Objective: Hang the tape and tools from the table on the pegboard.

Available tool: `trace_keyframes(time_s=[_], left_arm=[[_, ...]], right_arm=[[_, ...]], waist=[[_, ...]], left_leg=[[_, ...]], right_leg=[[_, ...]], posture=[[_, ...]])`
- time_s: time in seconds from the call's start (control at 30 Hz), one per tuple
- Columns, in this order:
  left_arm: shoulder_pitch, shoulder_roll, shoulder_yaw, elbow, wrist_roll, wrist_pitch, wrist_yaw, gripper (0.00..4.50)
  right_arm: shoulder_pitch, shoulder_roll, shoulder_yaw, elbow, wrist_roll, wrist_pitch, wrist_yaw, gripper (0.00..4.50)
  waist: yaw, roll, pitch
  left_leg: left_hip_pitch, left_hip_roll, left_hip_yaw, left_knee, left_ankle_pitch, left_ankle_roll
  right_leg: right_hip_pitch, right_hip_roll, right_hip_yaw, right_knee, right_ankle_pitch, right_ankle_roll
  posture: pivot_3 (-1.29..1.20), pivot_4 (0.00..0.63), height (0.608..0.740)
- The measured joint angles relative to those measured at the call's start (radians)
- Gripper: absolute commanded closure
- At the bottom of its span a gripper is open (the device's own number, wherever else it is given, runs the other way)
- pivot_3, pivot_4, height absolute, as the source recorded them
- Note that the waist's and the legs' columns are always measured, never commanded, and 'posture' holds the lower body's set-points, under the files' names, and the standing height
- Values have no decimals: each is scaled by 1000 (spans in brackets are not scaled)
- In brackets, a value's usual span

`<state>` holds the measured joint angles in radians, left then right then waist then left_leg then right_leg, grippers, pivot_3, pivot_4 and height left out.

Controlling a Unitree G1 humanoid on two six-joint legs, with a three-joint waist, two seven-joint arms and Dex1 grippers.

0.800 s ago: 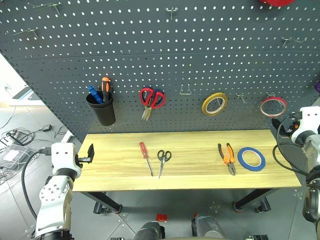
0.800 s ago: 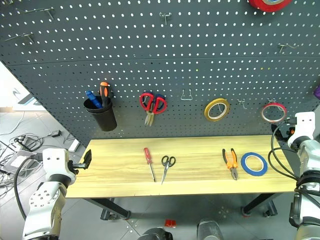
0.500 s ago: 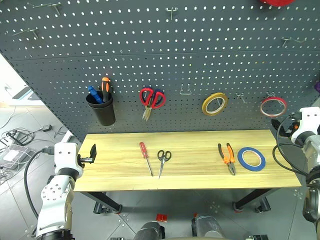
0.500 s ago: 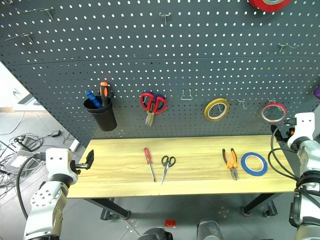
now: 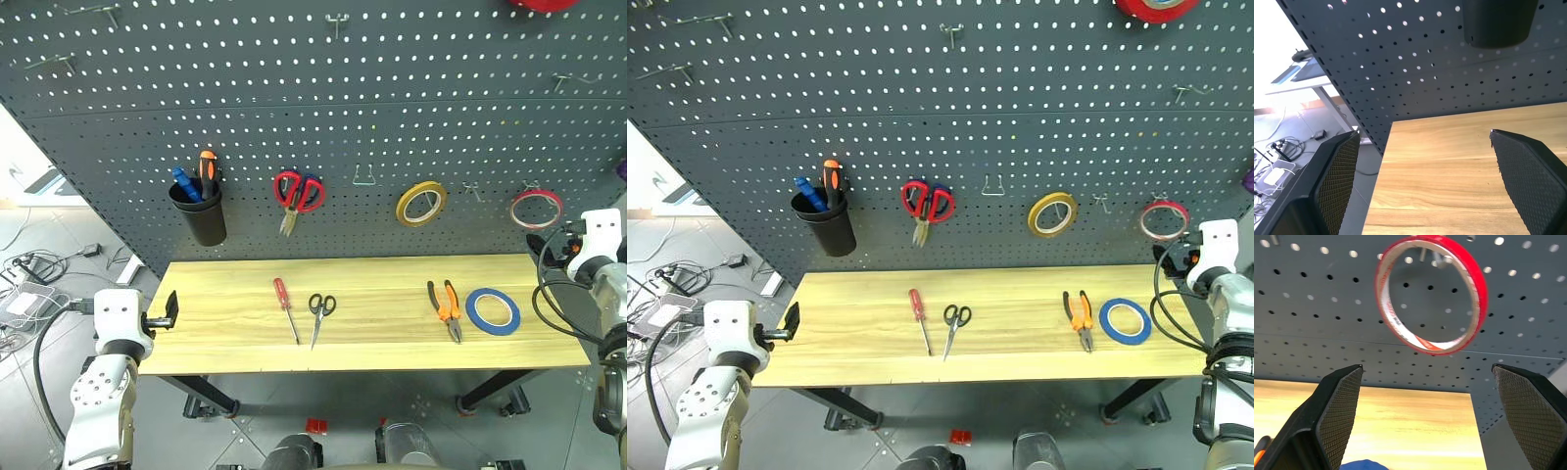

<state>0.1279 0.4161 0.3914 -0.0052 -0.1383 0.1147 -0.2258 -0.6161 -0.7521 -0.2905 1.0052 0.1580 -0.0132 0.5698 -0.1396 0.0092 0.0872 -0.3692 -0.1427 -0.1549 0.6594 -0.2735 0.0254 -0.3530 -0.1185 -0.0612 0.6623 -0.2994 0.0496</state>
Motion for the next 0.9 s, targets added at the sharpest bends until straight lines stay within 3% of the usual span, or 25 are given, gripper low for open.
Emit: trace_keyframes(time_s=[0.23, 0.5, 0.9], left_arm=[[-5, 22, -43, -89, -17, 28, -78, 40], [-6, 35, -115, -205, -61, 101, -189, 40], [-43, 93, -286, -302, -18, 139, -281, 40]], right_arm=[[76, -1, 34, -106, 0, 11, 100, 0], [297, -2, 115, -419, 1, 82, 257, 0], [396, -18, 182, -745, -3, 364, 281, 0]], waist=[[0, 0, 3], [0, 4, 9], [1, 5, 58]], left_leg=[[-2, 0, 0, 0, -1, 1], [-12, 0, 0, 1, -1, 1], [-16, 1, 3, 1, -1, 2]], right_leg=[[-1, 0, 0, -1, 0, 0], [-11, 0, 0, -1, 0, 0], [-17, 0, 2, 0, 0, 0]], posture=[[-267, 97, 740], [-298, 125, 740], [-341, 185, 740]])
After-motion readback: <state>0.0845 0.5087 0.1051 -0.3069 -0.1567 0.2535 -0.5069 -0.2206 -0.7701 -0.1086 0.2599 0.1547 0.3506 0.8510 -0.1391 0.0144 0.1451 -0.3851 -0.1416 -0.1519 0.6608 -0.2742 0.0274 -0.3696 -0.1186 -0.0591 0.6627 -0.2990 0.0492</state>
